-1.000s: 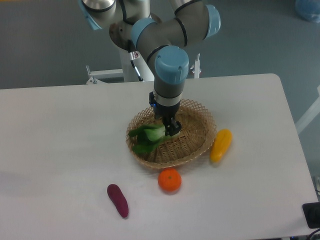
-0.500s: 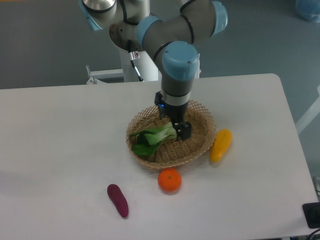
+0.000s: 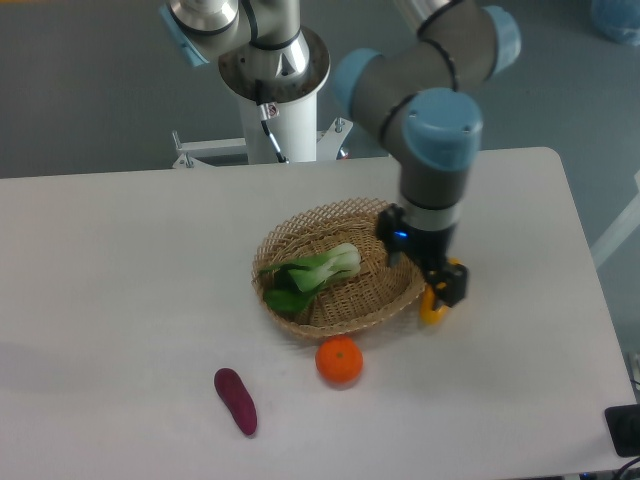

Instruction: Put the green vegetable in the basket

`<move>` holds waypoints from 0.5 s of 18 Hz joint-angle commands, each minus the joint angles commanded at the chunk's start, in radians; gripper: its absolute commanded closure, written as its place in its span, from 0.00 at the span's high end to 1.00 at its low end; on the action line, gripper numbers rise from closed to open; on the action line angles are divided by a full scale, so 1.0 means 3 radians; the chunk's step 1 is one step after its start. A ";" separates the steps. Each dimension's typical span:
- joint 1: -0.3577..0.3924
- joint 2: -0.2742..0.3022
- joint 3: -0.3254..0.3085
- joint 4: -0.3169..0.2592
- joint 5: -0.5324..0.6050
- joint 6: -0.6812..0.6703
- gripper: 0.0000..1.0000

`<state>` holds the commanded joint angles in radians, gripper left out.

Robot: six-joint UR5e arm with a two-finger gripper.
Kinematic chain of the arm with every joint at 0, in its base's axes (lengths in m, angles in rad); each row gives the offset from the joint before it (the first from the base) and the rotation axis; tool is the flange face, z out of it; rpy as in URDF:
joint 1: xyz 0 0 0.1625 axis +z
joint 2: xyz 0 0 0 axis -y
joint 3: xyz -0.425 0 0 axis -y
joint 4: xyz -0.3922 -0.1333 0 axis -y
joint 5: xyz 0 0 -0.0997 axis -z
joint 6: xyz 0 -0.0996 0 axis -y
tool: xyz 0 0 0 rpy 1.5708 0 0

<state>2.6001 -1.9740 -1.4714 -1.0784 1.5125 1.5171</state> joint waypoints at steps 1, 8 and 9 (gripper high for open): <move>0.0041 -0.0067 0.0097 -0.0005 0.0000 0.0000 1.00; 0.0184 -0.0358 0.0430 -0.0036 0.0015 0.0036 1.00; 0.0184 -0.0399 0.0516 -0.0117 0.0015 0.0031 1.00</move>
<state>2.6553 -2.0938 -1.3164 -1.1134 1.5171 1.5263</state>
